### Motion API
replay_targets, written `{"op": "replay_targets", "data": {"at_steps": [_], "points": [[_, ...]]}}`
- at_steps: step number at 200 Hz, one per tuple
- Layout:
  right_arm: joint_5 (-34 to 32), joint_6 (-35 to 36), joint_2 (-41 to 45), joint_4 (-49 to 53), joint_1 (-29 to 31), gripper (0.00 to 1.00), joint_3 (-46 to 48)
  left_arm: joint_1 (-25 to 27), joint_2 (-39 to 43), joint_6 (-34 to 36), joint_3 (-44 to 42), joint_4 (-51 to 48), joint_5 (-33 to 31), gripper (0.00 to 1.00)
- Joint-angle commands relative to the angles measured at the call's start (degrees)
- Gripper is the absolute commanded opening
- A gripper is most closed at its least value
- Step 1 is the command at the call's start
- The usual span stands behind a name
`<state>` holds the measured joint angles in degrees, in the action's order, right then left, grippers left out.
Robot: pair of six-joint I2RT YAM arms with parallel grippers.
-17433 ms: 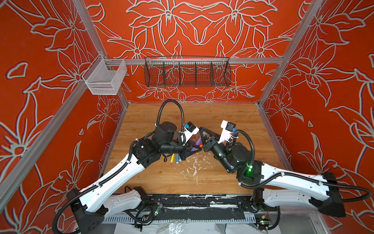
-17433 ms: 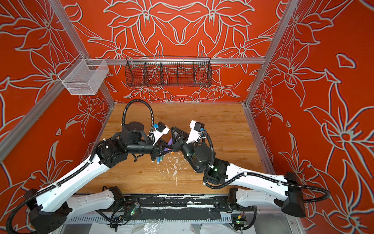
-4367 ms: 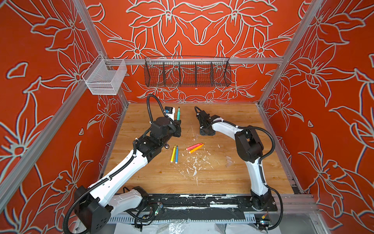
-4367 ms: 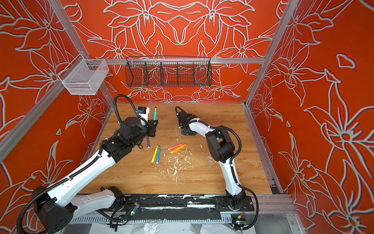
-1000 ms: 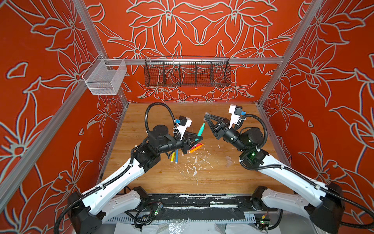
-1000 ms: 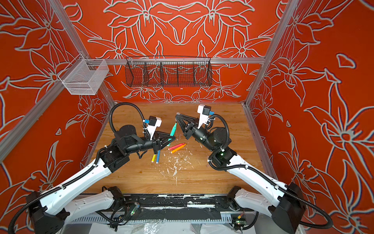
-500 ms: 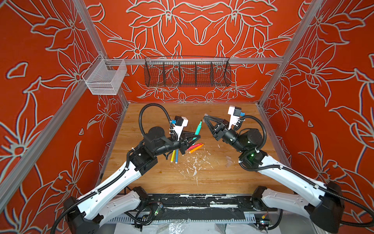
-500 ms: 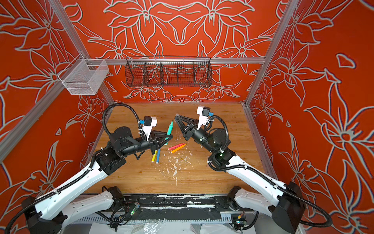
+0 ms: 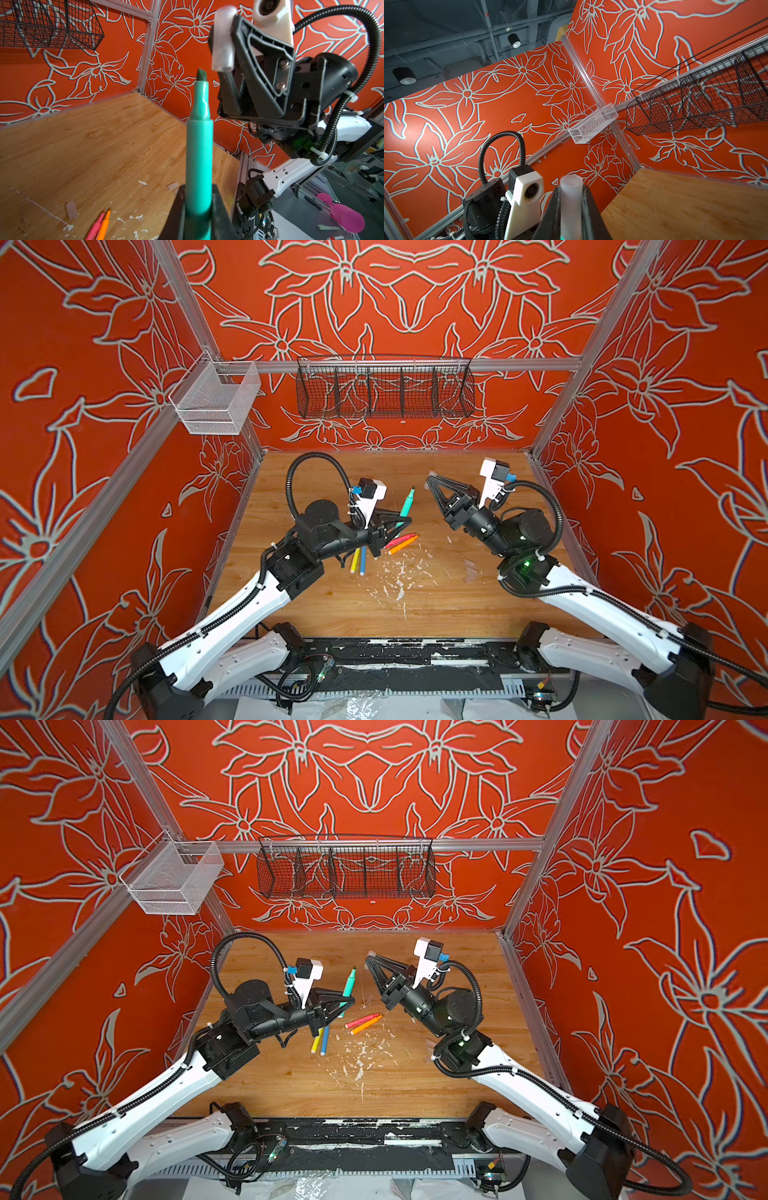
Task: Insert the pens into the pen caps
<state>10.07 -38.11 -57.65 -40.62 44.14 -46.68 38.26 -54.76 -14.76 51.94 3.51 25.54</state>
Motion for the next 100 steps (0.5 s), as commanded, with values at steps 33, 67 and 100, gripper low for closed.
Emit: {"op": "replay_targets", "data": {"at_steps": [33, 67, 100], "points": [[0.7, -0.9, -2.9, -0.7, 0.5, 0.0, -3.9, 0.2, -0.4, 1.0, 0.1, 1.2, 0.4, 0.0], [2.7, -2.7, -5.1, -1.9, 0.5, 0.0, -4.3, 0.2, -0.3, 1.1, 0.1, 0.9, 0.1, 0.0], [3.6, -3.5, -5.7, -2.5, 0.5, 0.0, -3.9, 0.2, -0.2, 1.3, 0.1, 0.8, -0.2, 0.0]]}}
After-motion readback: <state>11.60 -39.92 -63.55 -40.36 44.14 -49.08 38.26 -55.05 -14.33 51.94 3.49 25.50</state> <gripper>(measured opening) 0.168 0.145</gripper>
